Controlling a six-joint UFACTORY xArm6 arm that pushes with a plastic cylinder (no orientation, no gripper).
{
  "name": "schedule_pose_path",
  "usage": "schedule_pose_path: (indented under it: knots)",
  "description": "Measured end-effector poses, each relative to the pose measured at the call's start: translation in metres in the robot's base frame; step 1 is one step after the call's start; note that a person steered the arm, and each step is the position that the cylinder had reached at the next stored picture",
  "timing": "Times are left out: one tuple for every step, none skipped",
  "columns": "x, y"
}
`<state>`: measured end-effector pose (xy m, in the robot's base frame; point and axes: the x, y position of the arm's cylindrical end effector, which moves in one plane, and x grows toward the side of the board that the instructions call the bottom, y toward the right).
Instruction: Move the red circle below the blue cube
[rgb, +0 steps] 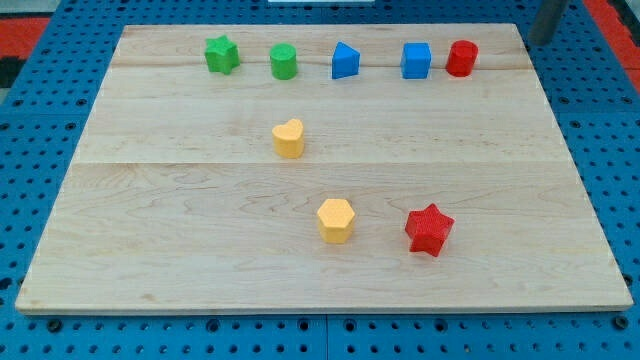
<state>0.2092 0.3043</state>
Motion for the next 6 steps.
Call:
schedule_pose_path:
  knots:
    - [-0.014,-0.047]
    - [0.027,-0.051]
    - [0.057,-0.057]
    - [0.037,-0.058]
    - [0.026,-0.076]
    - [0.021,-0.092]
